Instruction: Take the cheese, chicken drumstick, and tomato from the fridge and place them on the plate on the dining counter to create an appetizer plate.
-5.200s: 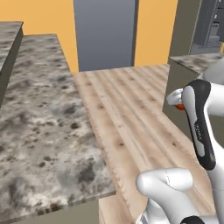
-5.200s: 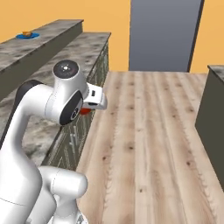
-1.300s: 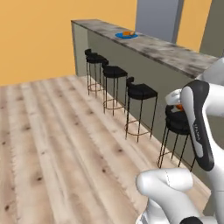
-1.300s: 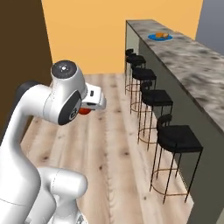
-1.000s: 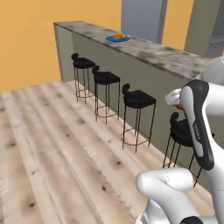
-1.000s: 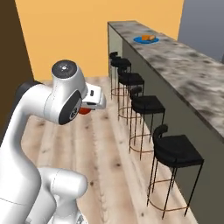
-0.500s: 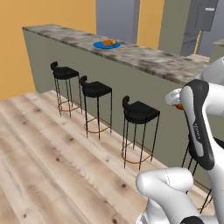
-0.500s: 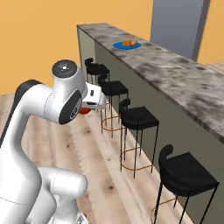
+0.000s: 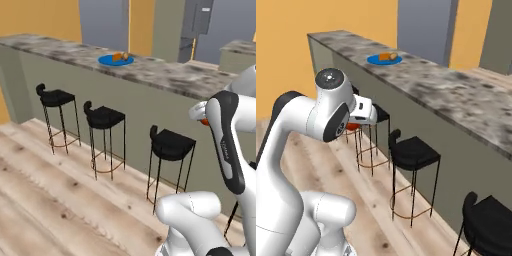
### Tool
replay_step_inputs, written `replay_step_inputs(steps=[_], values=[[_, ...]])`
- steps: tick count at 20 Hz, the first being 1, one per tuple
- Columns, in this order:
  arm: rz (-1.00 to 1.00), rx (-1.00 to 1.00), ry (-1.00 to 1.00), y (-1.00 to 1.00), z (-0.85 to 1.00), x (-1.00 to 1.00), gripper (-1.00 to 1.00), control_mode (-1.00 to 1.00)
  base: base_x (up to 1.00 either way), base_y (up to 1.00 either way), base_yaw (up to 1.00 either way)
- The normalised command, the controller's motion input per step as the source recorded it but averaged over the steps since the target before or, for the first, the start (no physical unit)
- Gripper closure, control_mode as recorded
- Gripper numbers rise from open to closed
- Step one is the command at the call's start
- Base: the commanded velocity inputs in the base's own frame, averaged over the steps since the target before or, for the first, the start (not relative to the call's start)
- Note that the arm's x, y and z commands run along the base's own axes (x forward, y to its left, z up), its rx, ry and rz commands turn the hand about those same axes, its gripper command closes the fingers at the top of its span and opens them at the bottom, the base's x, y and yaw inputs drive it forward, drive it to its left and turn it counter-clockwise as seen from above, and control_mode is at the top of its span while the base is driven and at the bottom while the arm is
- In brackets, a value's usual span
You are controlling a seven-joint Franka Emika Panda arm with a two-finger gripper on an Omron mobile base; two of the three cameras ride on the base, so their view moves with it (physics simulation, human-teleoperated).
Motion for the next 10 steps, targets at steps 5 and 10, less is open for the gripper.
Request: replay_step_inputs(steps=[5,10], values=[[0.00,0.00,0.00,0.00,0.00,0.00,1.00,1.00,1.00,1.00,-0.38],[0.00,0.00,0.00,0.00,0.00,0.00,1.00,1.00,1.00,1.00,-0.38]])
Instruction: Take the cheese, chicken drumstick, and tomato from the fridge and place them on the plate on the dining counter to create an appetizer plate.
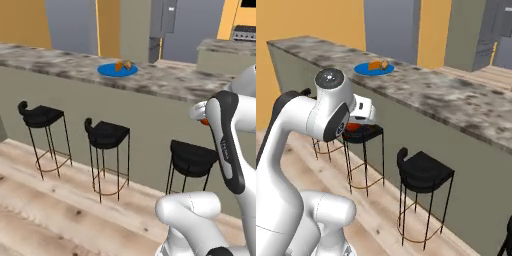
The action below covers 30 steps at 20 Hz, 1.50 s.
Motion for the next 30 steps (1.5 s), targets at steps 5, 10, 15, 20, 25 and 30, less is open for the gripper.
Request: replay_step_inputs(steps=[5,10,15,20,25,30], values=[[0.00,0.00,0.00,0.00,0.00,0.00,1.00,1.00,0.95,1.00,-0.38],[0.00,0.00,0.00,0.00,0.00,0.00,1.00,1.00,0.76,1.00,-0.34],[0.00,0.00,0.00,0.00,0.00,0.00,1.00,1.00,0.58,0.97,-0.31],[0.00,0.00,0.00,0.00,0.00,0.00,1.00,1.00,0.52,0.49,-0.33],[0.00,0.00,0.00,0.00,0.00,0.00,1.00,1.00,0.63,0.06,-0.36],[0.00,0.00,0.00,0.00,0.00,0.00,1.00,1.00,0.81,0.27,-0.35]])
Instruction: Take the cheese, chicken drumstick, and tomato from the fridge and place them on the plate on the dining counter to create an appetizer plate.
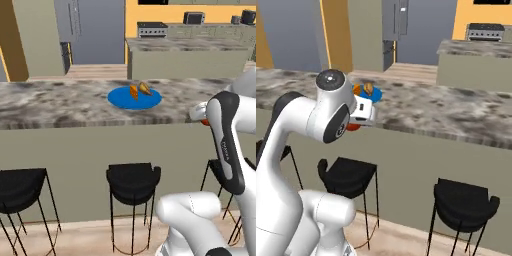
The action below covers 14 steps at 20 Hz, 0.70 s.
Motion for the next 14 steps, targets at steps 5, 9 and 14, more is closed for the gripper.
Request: replay_step_inputs(steps=[5,9,14], values=[[0.00,0.00,0.00,0.00,0.00,0.00,1.00,1.00,0.82,0.83,-0.29],[0.00,0.00,0.00,0.00,0.00,0.00,1.00,1.00,0.76,0.79,-0.27],[0.00,0.00,0.00,0.00,0.00,0.00,1.00,1.00,0.41,0.22,-0.22]])
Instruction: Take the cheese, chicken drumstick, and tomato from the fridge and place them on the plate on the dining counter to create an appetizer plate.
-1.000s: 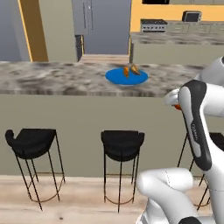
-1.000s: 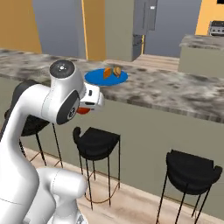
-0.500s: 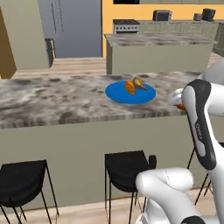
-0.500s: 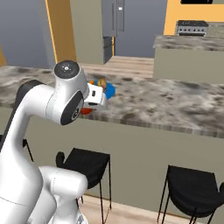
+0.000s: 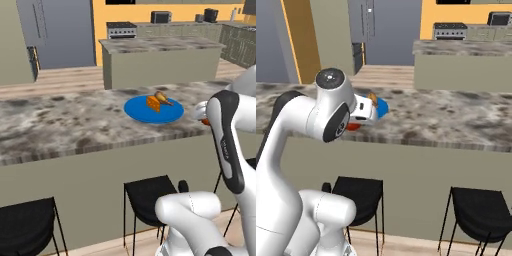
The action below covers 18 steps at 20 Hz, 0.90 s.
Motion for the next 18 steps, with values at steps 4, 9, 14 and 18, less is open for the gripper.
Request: replay_step_inputs(steps=[4,9,14,18], values=[[-0.05,0.00,0.02,0.06,0.00,0.09,1.00,-1.00,0.25,0.14,-0.15],[-0.08,0.00,0.07,0.24,0.00,0.30,1.00,-1.00,0.00,0.00,0.00],[-0.04,-0.01,0.06,0.52,0.00,0.22,1.00,-1.00,0.00,0.00,0.00],[-0.15,0.00,0.12,0.62,0.00,0.40,1.00,-1.00,0.00,0.00,0.00]])
